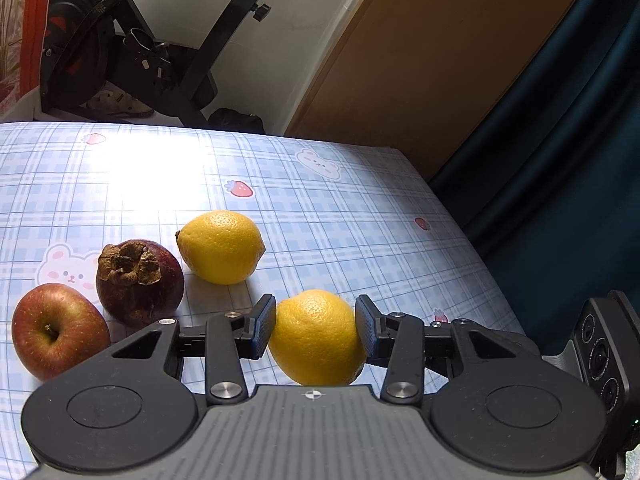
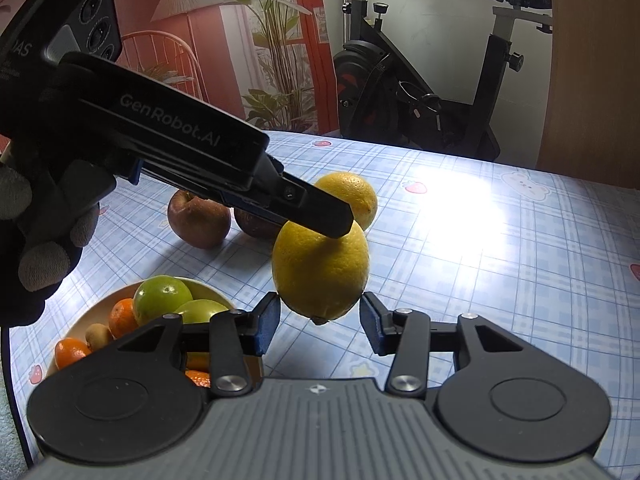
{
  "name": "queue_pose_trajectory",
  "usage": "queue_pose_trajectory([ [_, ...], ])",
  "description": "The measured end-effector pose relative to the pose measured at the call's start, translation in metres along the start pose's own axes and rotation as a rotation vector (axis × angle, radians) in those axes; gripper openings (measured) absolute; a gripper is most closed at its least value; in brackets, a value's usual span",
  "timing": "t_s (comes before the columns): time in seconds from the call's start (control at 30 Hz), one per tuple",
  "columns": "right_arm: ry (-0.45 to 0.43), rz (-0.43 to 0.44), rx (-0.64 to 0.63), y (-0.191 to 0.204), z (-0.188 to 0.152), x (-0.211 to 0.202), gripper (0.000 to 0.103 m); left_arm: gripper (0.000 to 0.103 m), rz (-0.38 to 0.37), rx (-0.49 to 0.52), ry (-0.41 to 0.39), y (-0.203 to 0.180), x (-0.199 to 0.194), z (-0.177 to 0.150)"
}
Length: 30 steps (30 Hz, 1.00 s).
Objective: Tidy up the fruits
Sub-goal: 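Close the left tool on its lemon while the right tool grips the other lemon, then carry both held lemons over the cream plate and lower them in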
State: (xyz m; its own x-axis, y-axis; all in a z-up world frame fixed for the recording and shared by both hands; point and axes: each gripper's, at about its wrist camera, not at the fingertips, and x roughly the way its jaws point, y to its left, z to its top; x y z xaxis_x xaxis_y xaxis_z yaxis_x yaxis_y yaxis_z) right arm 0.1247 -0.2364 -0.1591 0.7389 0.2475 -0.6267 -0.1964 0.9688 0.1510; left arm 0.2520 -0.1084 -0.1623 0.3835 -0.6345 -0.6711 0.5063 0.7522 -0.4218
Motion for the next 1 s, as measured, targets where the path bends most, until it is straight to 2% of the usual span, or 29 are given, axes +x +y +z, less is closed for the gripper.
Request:
queue_pose_trajectory([
  [0.27, -0.004, 0.033, -0.036, 0.035, -0.004, -0.023, 0.047, 0.046, 0.014, -0.010, -0.031, -0.005, -0.044, -0.024],
  [0.53, 0.017, 0.081, -0.067, 0.065, -0.015, -0.041, 0.047, 0.046, 0.017, -0.001, -0.030, -0.006, -0.078, -0.057],
  [1.0, 0.129, 0.138, -0.094, 0.119, -0.051, -0.046, 0.047, 0.047, 0.022, -0.027, 0.025, 0.008, -0.110, -0.115],
])
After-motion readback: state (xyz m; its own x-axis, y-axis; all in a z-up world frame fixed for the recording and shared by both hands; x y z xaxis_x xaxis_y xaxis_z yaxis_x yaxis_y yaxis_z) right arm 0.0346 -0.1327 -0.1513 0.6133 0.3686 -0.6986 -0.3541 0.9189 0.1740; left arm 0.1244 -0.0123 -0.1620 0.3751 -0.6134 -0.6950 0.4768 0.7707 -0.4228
